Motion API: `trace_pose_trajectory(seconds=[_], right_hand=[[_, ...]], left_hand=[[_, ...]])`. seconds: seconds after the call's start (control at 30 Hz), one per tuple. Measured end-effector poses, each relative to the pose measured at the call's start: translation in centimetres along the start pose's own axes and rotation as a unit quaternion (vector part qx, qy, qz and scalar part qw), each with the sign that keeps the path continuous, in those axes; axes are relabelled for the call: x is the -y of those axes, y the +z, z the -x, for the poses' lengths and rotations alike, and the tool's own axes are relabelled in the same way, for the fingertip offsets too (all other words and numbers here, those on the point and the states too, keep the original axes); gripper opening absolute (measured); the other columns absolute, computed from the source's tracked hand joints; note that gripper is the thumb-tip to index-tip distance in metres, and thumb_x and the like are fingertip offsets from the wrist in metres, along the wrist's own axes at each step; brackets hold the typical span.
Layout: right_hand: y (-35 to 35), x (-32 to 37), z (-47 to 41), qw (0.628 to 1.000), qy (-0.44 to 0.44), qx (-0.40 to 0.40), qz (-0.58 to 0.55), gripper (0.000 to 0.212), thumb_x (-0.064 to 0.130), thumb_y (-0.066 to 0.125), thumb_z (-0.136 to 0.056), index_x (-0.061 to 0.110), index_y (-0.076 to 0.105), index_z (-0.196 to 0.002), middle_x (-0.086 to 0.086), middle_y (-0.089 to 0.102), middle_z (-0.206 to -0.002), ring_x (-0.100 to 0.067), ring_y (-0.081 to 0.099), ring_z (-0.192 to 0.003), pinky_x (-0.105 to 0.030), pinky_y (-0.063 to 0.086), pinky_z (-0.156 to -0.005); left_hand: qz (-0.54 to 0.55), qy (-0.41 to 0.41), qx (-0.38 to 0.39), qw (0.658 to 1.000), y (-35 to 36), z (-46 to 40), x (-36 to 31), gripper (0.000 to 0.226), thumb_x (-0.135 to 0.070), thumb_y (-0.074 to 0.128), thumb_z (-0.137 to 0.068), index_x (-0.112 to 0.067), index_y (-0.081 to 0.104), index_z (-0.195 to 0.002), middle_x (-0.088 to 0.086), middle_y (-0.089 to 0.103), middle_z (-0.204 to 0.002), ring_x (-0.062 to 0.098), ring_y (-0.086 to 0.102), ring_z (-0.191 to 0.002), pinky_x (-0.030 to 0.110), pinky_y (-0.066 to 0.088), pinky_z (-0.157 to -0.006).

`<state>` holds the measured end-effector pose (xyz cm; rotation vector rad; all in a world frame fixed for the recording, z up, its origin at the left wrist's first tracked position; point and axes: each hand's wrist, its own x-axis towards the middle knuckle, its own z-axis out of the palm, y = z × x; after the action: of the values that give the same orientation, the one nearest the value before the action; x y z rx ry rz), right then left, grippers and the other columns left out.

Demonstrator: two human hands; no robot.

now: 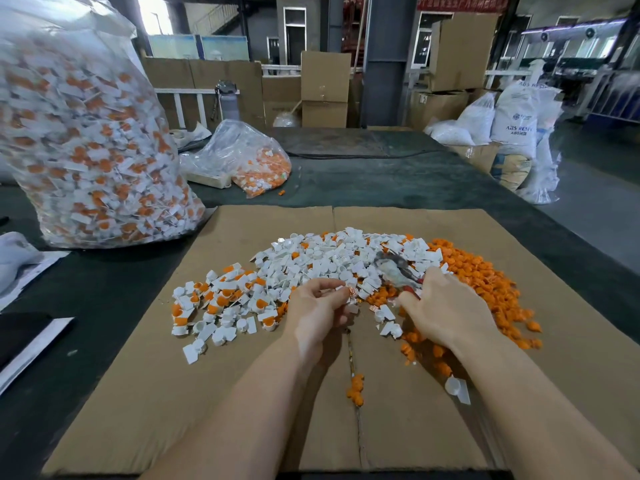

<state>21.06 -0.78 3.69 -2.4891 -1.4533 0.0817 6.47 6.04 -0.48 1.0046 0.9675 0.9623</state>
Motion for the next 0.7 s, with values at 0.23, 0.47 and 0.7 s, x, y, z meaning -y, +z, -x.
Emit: trace_pose_trajectory(seconds=[0.23, 0.47, 0.7], right_hand=[[-1.5, 1.9, 2.4, 0.935, -0.036, 0.214, -0.281, 0.027, 0.027, 0.043, -0.092, 0.011, 0.050, -0.071, -0.009, 0.051, -0.068, -0.020, 0.046, -0.060, -0.031, 0.034, -0.060], [-1.7, 2.2, 3.0, 0.894, -0.030, 0.288, -0.343, 0.025, 0.018, 0.040, -0.091, 0.010, 0.050, -0.069, -0.011, 0.056, -0.070, -0.024, 0.058, -0.063, -0.033, 0.046, -0.061], [-1.6, 2.5, 3.1, 0.927, -0.053, 0.271, -0.253, 0.009, 0.014, 0.045, -0.088, 0.014, 0.044, -0.079, -0.006, 0.055, -0.070, -0.014, 0.051, -0.053, -0.017, 0.037, -0.043]], left_hand=[[0.020, -0.005, -0.021, 1.000, -0.4, -0.5, -0.9, 0.009, -0.003, 0.064, -0.086, -0.006, 0.063, -0.095, 0.007, 0.062, -0.063, 0.012, 0.057, -0.050, 0.024, 0.051, -0.050], [0.006, 0.003, -0.051, 0.999, -0.6, -0.4, -1.2, 0.006, 0.000, 0.060, -0.089, -0.004, 0.061, -0.092, 0.011, 0.059, -0.067, 0.012, 0.052, -0.046, 0.023, 0.050, -0.046], [0.012, 0.009, -0.058, 0.998, -0.3, -0.3, -1.0, 0.007, 0.004, 0.058, -0.088, -0.003, 0.059, -0.091, 0.010, 0.058, -0.066, 0.007, 0.050, -0.041, 0.020, 0.049, -0.047]])
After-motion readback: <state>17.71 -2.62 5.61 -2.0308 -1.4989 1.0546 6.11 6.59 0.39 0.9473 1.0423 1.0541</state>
